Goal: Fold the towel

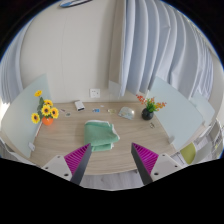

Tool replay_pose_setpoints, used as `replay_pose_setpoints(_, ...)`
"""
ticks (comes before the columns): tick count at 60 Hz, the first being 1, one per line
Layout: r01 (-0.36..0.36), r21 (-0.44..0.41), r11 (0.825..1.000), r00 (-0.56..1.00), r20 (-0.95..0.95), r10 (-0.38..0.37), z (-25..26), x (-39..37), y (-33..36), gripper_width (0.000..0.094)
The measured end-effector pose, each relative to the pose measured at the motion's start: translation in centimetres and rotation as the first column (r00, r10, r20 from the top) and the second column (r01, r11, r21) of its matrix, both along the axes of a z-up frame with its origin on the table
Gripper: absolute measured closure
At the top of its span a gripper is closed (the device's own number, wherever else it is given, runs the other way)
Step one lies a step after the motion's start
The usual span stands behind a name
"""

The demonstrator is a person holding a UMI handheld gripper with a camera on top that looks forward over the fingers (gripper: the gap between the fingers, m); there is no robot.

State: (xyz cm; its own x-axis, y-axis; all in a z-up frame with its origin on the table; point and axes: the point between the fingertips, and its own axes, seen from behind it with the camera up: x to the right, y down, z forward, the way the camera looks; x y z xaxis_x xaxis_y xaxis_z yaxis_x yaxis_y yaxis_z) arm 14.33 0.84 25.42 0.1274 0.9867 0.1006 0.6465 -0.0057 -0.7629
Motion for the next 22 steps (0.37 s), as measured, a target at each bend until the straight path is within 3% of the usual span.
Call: replay_pose_setpoints(22,-0.020,-0.019,1.000,0.999,-0.032,0.020,0.7,-0.8,-0.8,0.0085)
